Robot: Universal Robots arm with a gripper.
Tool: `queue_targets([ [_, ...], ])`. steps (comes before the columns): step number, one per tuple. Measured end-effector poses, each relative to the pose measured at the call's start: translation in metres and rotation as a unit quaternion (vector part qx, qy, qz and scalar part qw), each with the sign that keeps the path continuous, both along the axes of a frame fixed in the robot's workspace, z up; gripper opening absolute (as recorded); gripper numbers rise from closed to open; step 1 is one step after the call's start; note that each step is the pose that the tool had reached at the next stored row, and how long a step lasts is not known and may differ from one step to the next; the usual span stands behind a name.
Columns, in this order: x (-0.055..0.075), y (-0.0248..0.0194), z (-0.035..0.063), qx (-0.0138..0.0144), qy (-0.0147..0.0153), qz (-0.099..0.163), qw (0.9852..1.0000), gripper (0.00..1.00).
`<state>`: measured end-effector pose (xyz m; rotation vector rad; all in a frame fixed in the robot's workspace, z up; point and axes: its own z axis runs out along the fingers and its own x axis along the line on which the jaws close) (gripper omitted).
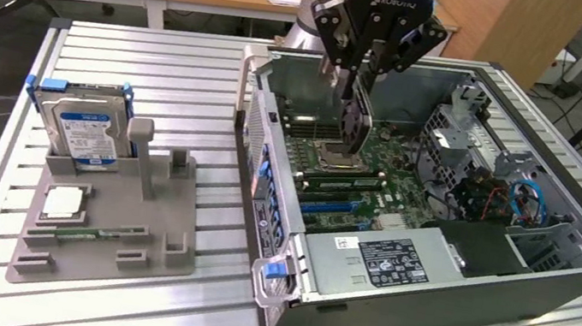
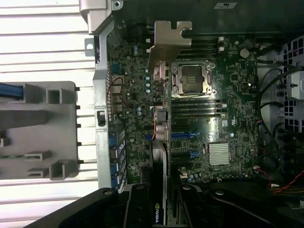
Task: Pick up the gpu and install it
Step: 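Pick up the gpu and move the gpu toward the slot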
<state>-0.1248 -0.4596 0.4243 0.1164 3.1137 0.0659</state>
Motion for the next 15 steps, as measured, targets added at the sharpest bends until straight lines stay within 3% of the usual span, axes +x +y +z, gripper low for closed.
queue_targets([
  [15,0.0074,0.0,0.0,0.0,0.0,0.0,1.0,0.26],
])
